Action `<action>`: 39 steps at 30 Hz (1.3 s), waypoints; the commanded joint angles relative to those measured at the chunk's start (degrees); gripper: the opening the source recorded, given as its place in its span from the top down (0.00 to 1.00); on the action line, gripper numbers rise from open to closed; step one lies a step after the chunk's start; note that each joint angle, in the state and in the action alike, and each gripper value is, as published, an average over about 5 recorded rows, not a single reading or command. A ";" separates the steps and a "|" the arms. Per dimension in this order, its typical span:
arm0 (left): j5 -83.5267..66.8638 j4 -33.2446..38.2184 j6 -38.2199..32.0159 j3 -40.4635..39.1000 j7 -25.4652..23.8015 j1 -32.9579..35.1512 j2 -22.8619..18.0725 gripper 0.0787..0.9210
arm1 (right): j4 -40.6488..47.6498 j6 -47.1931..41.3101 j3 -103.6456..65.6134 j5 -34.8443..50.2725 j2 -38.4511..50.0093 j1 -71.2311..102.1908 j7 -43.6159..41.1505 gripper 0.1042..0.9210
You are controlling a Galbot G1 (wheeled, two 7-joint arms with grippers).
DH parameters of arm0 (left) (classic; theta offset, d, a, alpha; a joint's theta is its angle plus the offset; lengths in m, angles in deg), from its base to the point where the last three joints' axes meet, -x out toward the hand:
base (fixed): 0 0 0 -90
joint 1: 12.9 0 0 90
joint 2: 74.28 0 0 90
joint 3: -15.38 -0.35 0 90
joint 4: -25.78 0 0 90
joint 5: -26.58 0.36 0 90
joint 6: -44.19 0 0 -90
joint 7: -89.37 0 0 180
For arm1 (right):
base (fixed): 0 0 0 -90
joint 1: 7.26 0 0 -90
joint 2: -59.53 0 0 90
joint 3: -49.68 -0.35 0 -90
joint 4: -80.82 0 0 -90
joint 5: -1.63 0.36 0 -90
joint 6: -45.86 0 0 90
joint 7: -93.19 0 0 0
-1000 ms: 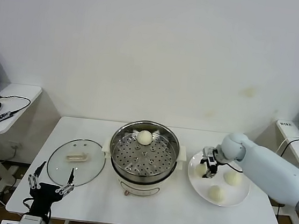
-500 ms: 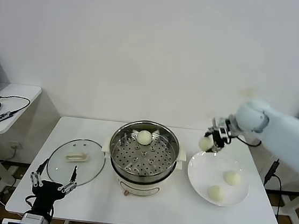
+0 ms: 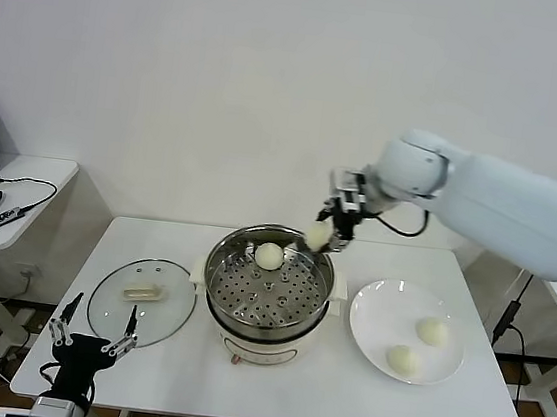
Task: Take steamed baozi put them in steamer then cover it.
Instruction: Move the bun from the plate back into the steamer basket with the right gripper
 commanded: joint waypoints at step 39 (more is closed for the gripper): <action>0.04 0.19 -0.32 -0.13 0.16 0.19 -0.80 0.12 | 12.48 -6.47 -0.05 -0.12 -17.69 7.43 0.28 0.14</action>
